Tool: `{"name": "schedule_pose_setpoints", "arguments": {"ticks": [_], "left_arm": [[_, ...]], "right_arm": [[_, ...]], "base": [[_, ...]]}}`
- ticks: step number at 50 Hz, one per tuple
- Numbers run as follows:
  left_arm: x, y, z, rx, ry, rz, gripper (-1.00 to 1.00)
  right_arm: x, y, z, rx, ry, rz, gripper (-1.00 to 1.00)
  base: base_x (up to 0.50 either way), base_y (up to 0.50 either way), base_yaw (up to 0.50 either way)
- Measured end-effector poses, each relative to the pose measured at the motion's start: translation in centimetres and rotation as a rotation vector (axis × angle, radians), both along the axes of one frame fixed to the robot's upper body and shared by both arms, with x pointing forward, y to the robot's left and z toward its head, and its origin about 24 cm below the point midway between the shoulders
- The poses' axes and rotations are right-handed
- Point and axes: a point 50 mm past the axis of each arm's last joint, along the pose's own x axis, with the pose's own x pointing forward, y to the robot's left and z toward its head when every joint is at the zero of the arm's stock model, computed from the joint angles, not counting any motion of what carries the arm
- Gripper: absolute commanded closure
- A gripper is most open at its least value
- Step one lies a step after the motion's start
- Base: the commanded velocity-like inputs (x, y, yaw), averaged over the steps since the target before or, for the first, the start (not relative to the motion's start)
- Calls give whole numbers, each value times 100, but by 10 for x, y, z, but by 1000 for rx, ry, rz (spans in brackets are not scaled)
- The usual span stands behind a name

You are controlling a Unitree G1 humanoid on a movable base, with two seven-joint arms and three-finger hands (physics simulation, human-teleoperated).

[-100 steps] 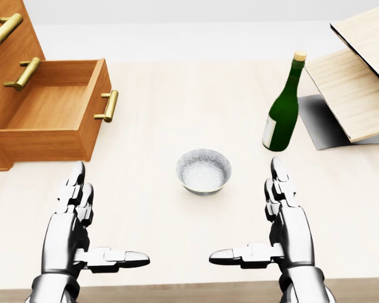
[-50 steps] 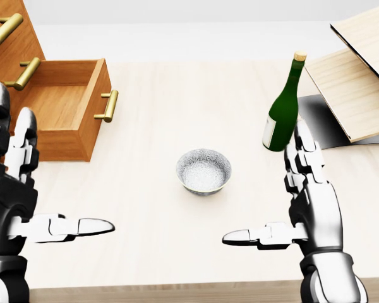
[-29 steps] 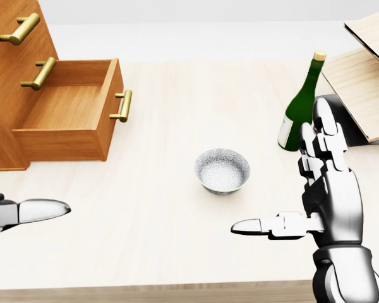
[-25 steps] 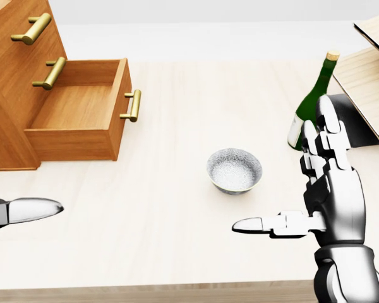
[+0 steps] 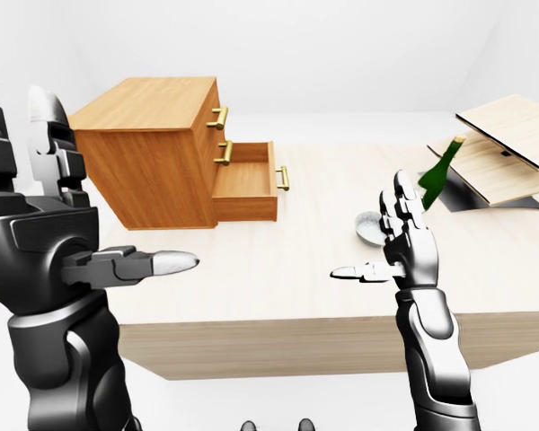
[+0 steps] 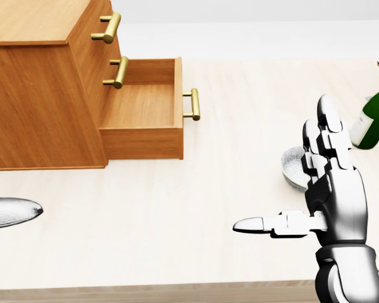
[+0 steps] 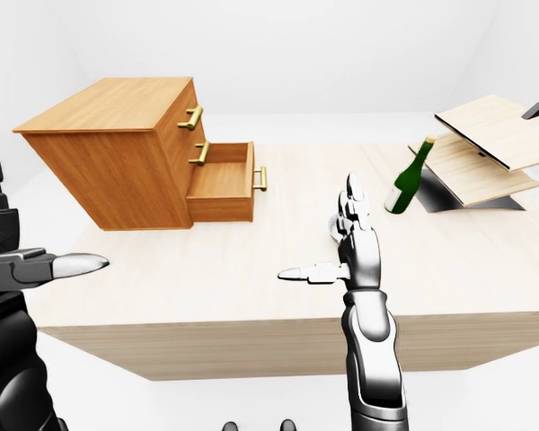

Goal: Put the bowl on top of the cabinet.

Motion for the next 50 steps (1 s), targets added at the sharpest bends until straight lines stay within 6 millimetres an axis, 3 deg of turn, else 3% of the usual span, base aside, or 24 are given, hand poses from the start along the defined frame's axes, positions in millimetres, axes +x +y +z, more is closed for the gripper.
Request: {"name": "schedule_pose_setpoints", "arguments": {"ticks": [9, 23, 38, 50], "left_arm": [[-2, 0, 2, -2, -13, -3, -100], [-6, 4, 9, -12, -54, 2, -100], [-12, 9, 18, -27, -104, 4, -100], [-13, 10, 20, -36, -113, -1, -100]], "right_arm": [[0, 0, 0, -2, 0, 0, -100], [0, 0, 4, 6, -18, 0, -100], [-3, 1, 8, 6, -37, 17, -100], [-4, -2, 12, 16, -55, 13, -100]], "base": [[0, 50, 0], [0, 0, 0], [49, 0, 0], [1, 24, 0]]}}
